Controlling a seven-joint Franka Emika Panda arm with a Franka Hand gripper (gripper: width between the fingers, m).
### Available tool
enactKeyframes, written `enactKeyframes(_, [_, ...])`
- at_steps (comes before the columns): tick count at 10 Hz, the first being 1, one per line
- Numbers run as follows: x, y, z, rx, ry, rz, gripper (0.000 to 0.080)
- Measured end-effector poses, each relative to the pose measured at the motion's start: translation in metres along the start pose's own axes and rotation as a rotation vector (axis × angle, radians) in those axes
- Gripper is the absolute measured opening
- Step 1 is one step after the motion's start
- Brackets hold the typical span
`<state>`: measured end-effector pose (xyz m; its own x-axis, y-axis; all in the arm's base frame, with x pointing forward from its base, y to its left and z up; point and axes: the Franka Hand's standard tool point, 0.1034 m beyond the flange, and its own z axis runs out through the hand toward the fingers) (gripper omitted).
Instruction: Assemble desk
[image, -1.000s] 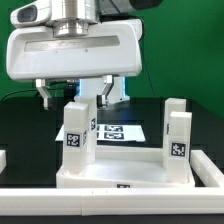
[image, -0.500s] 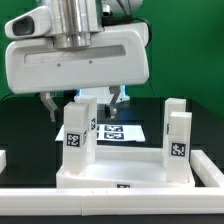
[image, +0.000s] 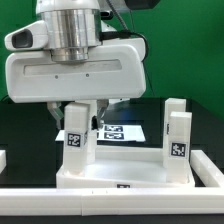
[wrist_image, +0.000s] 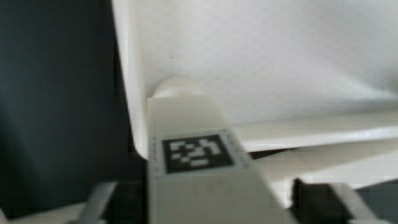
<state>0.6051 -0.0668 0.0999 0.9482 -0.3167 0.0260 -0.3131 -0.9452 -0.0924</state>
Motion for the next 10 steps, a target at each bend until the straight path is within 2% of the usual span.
enactKeyframes(6, [-0.0008, -0.002, 0.0016, 0.004, -0.003, 0.352, 0.0291])
enactKeyframes(8, [0.0018, -0.0097, 0.0041, 0.008, -0.014, 0.726, 0.0291])
enactKeyframes(9, [0.0028, -0.0081, 0.0059, 0.034, -0.02, 0.831, 0.0291])
enactKeyframes(10, [0.0047, -0.0077, 0.0061, 0.073, -0.024, 0.985, 0.0291])
